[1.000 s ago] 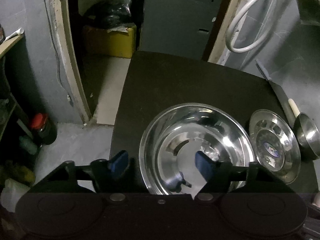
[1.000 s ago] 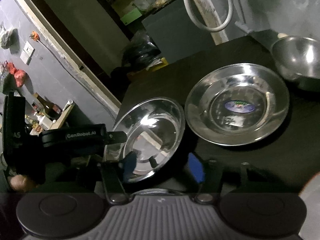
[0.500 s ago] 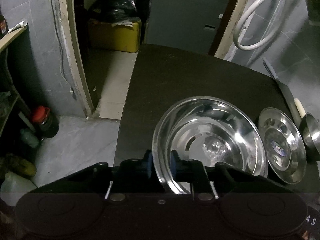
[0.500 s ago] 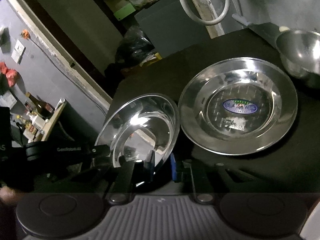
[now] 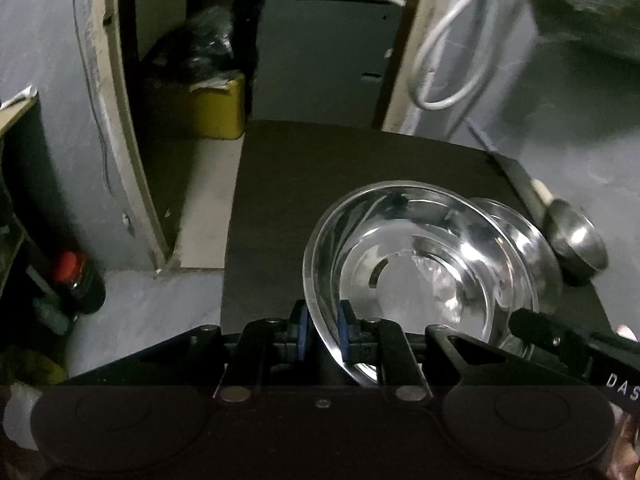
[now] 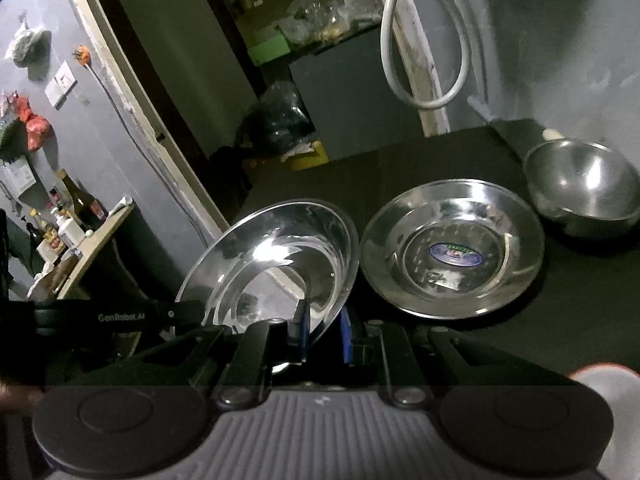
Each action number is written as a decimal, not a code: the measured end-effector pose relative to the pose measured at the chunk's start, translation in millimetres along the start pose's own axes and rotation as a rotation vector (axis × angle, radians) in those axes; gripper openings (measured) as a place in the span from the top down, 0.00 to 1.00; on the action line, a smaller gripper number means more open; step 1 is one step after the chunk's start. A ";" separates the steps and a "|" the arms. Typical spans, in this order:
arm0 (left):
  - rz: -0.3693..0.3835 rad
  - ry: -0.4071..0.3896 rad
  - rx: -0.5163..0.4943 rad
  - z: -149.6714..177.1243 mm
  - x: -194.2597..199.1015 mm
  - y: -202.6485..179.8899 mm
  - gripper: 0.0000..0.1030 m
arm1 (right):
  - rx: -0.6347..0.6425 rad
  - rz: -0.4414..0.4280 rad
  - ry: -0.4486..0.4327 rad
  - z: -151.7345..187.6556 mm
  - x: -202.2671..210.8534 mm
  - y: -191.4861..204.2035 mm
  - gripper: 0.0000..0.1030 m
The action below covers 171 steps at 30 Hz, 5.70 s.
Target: Organize plates and bowls
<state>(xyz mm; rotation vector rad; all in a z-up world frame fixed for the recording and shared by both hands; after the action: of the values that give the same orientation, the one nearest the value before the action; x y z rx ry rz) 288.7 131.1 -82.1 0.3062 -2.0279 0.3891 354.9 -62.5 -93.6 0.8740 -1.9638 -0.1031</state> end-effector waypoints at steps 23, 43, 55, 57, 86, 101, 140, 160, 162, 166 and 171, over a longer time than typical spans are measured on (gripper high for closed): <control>-0.006 0.112 -0.248 92.2 32.9 -38.9 0.80 | -0.069 0.066 0.047 92.7 75.1 -2.6 0.81; -0.036 0.192 -0.272 110.9 26.4 -43.5 0.79 | -0.063 0.090 0.122 116.6 73.3 -3.5 0.78; -0.049 0.229 -0.267 115.3 15.3 -44.9 0.77 | -0.028 0.112 0.150 117.5 65.0 -4.3 0.74; -0.050 0.232 -0.268 115.6 15.4 -44.5 0.77 | -0.021 0.117 0.151 117.3 64.7 -4.0 0.73; 0.015 0.087 -0.162 52.0 16.3 -46.7 0.01 | 0.010 0.121 0.016 88.8 77.2 -22.6 0.00; 0.033 -0.020 -0.131 -55.8 -55.5 -98.8 0.01 | -0.066 0.253 -0.033 -11.5 38.2 -99.5 0.00; 0.170 0.124 -0.027 -68.8 -98.3 -110.9 0.81 | -0.200 0.125 0.042 -40.9 -17.9 -130.0 0.77; 0.219 0.014 -0.084 -9.7 -1.2 -84.9 0.80 | -0.088 0.125 -0.064 0.1 54.6 -63.2 0.77; 0.227 0.006 -0.079 -3.7 8.3 -80.8 0.80 | -0.073 0.128 -0.068 3.9 61.5 -54.4 0.77; 0.217 0.006 -0.086 10.7 22.2 -73.3 0.79 | -0.040 0.140 -0.071 12.0 74.1 -38.0 0.77; 0.193 0.027 -0.093 31.3 27.8 -64.3 0.77 | -0.005 0.161 -0.054 30.7 79.5 -19.9 0.77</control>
<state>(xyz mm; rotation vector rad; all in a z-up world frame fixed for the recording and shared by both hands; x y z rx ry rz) 274.8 58.3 -62.2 0.0476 -2.0484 0.4143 317.9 -134.4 -60.2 0.7140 -2.0759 -0.0382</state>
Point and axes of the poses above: each gripper's, at about its wrist camera, not at the fingertips, and x roughly against the way its jaws point, y to its left, z to its underside, the point moved 7 cm from there along -x, roughly the way its jaws point, and after that the axes turned 14 degrees about y, right-handed, at the moved point
